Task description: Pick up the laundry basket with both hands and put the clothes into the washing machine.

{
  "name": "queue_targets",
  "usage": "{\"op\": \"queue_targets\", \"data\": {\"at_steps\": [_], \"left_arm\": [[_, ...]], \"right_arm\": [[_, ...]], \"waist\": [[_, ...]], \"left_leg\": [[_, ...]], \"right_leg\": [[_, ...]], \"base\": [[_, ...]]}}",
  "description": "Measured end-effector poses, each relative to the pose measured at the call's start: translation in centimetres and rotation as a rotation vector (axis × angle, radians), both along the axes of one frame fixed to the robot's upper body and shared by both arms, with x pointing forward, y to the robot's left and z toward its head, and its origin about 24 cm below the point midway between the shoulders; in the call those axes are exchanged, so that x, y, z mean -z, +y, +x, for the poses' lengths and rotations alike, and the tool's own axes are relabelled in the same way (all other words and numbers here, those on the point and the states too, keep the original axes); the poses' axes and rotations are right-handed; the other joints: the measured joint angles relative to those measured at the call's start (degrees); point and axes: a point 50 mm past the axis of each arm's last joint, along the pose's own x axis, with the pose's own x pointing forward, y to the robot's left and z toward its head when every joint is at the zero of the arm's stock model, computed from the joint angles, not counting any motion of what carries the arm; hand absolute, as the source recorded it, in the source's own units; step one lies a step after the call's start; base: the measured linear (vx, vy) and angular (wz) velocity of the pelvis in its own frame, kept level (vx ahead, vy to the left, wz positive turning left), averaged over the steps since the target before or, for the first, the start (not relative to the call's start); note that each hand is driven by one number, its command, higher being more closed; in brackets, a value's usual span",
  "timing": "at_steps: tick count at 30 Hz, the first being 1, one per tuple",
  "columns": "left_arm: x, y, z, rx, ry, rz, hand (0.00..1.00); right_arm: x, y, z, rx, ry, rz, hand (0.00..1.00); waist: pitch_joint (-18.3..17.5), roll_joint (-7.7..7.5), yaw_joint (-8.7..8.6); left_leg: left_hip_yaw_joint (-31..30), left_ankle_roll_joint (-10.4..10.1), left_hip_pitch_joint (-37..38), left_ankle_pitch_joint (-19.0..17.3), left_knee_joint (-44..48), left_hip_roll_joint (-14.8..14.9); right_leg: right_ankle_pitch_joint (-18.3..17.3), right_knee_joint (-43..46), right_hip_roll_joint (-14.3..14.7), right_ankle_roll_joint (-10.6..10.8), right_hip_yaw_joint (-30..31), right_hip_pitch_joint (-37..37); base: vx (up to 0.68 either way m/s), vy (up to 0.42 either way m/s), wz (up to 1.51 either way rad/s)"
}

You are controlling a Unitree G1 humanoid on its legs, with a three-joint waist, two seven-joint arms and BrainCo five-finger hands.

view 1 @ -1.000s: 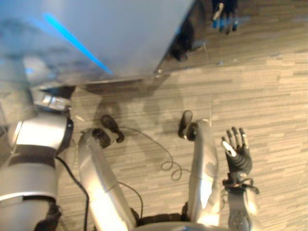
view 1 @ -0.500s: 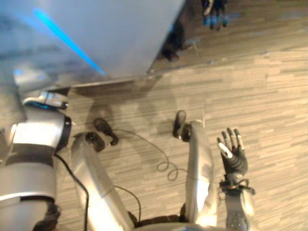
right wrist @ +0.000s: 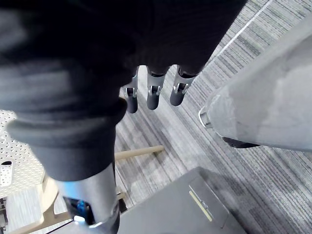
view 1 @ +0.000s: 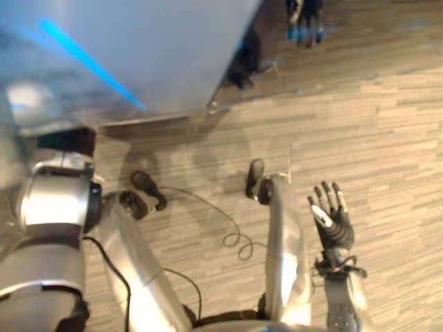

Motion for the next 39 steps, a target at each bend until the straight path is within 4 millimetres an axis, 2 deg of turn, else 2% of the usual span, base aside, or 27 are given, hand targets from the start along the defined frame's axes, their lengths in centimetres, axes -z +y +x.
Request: {"op": "queue_targets", "data": {"at_steps": [2,4,5,7,9,14,16,18,20,21,23,25,27,28,30,31,33,36,37,39], "left_arm": [[0.9,-0.2,0.2,0.108,-0.001,-0.225,0.00],[1.1,-0.6,0.4,0.177,-0.015,-0.363,0.00],[1.1,-1.0,0.5,0.252,-0.052,-0.528,0.00],[0.9,-1.3,0.4,0.304,-0.089,-0.635,0.00],[-0.2,-1.2,-0.1,0.347,-0.183,-0.763,0.00],[-2.3,-0.1,-1.6,0.308,-0.400,-0.865,0.00],[-2.1,-0.1,-2.3,0.301,-0.459,-0.887,0.00],[-0.4,-0.8,-2.4,0.292,-0.468,-0.902,0.00],[3.8,-2.0,-1.8,0.246,-0.396,-0.976,0.00],[5.1,-2.4,-1.6,0.230,-0.369,-0.997,0.00],[10.5,-3.4,-1.7,0.165,-0.258,-1.067,0.00],[13.3,-4.0,-2.0,0.132,-0.195,-1.097,0.00],[17.2,-4.9,-2.8,0.085,-0.108,-1.114,0.00],[18.2,-5.1,-3.1,0.068,-0.083,-1.099,0.00],[22.3,-6.2,-4.5,0.009,0.032,-1.061,0.00],[23.3,-6.5,-5.0,-0.005,0.060,-1.056,0.00],[27.9,-8.8,-7.2,-0.039,0.212,-1.086,0.00],[33.3,-10.5,-11.0,-0.065,0.421,-1.057,0.00],[34.2,-10.5,-11.8,-0.067,0.459,-1.032,0.00],[38.0,-10.0,-15.5,-0.120,0.613,-0.995,0.00]], "right_arm": [[0.1,0.1,0.0,-0.003,0.007,0.004,0.00],[0.1,0.1,0.0,-0.006,0.011,0.007,0.00],[0.3,0.1,0.0,-0.004,0.017,0.008,0.00],[0.4,0.1,0.0,0.000,0.026,0.009,0.00],[0.5,0.1,0.0,0.009,0.035,0.009,0.00],[0.6,0.3,0.0,0.013,0.048,0.000,0.00],[0.6,0.7,0.1,0.001,0.051,0.000,0.00],[0.6,0.7,0.1,0.000,0.054,0.000,0.00],[1.0,0.7,0.1,0.015,0.075,-0.015,0.00],[1.1,0.7,0.1,0.018,0.085,-0.021,0.00],[2.0,0.6,0.0,0.036,0.135,-0.029,0.00],[2.5,0.5,-0.1,0.048,0.162,-0.035,0.00],[2.6,0.2,0.0,0.063,0.179,-0.062,0.00],[2.6,0.2,0.2,0.062,0.177,-0.067,0.00],[2.5,0.0,0.7,0.070,0.171,-0.079,0.00],[2.4,-0.1,0.8,0.074,0.171,-0.082,0.00],[3.2,-0.5,0.7,0.087,0.211,-0.092,0.00],[5.6,-1.3,0.1,0.126,0.325,-0.084,0.00],[6.2,-1.4,0.0,0.133,0.352,-0.085,0.00],[9.3,-2.2,-1.1,0.159,0.501,-0.098,0.00]], "waist": [[0.0,0.02,0.03],[0.0,0.03,0.08],[0.0,0.03,0.06],[0.0,0.03,0.06],[0.0,0.03,0.08],[0.0,0.09,0.14],[0.1,0.19,0.10],[0.2,0.40,0.47],[0.5,0.84,0.88],[0.5,0.89,1.10],[0.6,1.03,1.53],[0.6,1.05,1.47],[0.5,1.26,1.92],[0.5,1.33,1.99],[0.4,1.51,2.40],[0.3,1.83,2.64],[-1.3,3.52,3.38],[-5.2,4.11,4.34],[-5.9,4.18,4.61],[-10.1,5.17,4.92]], "left_leg": [[0.0,-0.2,0.0,0.1,-0.5,0.0],[0.0,-0.3,0.0,0.3,-0.9,-0.1],[0.0,-0.4,0.0,0.3,-1.0,-0.1],[0.0,-0.5,0.0,0.3,-1.1,-0.1],[0.0,-0.6,0.0,0.4,-1.3,-0.2],[-0.1,-0.7,0.2,1.2,-2.0,-0.6],[-0.1,-0.7,0.6,1.6,-2.6,-1.2],[0.0,-0.7,1.8,1.8,-3.1,-1.3],[0.2,-0.8,5.0,1.8,-4.0,-2.0],[0.4,-0.8,6.2,1.8,-4.4,-2.1],[1.2,-1.3,11.7,2.0,-6.8,-2.3],[1.6,-1.9,15.3,2.4,-9.1,-3.3],[2.3,-2.7,20.7,3.4,-12.9,-4.2],[2.6,-2.5,22.0,3.9,-13.9,-4.4],[3.0,-3.4,27.6,5.2,-18.0,-5.5],[3.1,-3.6,29.1,5.5,-18.9,-5.6],[3.4,-4.0,35.1,6.8,-23.3,-6.6],[5.2,-4.5,44.2,9.1,-31.2,-8.8],[5.5,-4.7,46.1,9.5,-32.8,-9.1],[6.5,-5.4,51.7,11.7,-39.3,-10.0]], "right_leg": [[0.2,-0.4,0.0,-0.2,-0.1,0.0],[0.4,-0.8,0.0,-0.2,-0.3,0.1],[0.4,-0.9,0.0,-0.2,-0.5,0.2],[0.4,-0.9,0.0,-0.2,-0.5,0.2],[0.4,-0.9,0.0,-0.2,-0.7,0.3],[0.3,-0.8,-0.3,-0.4,-1.1,0.4],[0.1,-0.7,-0.9,-0.6,-1.3,0.8],[0.0,-0.9,-1.0,-0.6,-1.4,1.7],[-0.6,-1.2,-1.8,-0.6,-1.6,4.8],[-0.8,-1.4,-2.0,-0.6,-1.7,5.9],[-1.0,-3.4,-2.1,-0.6,-2.4,11.3],[-1.3,-4.9,-2.7,-0.6,-3.0,14.8],[-1.4,-7.3,-3.1,-0.7,-3.9,19.7],[-1.4,-8.0,-3.1,-0.7,-4.2,21.1],[-1.5,-10.5,-3.7,-1.1,-5.6,26.6],[-1.5,-11.3,-3.8,-1.2,-6.1,28.1],[-1.4,-15.0,-4.1,-1.3,-8.0,34.9],[-1.3,-20.0,-5.2,-1.1,-9.8,43.1],[-1.2,-21.1,-5.2,-1.1,-10.0,44.8],[-0.1,-26.2,-5.0,-1.2,-12.0,50.2]], "base": [[0.00,0.000,0.00],[0.00,0.000,0.00],[0.00,0.000,0.00],[0.00,0.000,0.00],[0.00,0.000,0.00],[0.00,-0.012,0.05],[0.00,-0.026,0.16],[0.01,-0.023,0.08],[0.02,-0.018,0.21],[0.03,-0.031,0.21],[0.04,-0.044,0.15],[0.02,-0.046,0.26],[0.04,-0.100,0.26],[0.07,-0.100,0.19],[0.09,-0.084,0.25],[0.11,-0.078,0.25],[0.13,-0.067,0.29],[0.14,-0.067,0.29],[0.17,-0.105,0.11],[0.16,-0.089,0.12]]}}
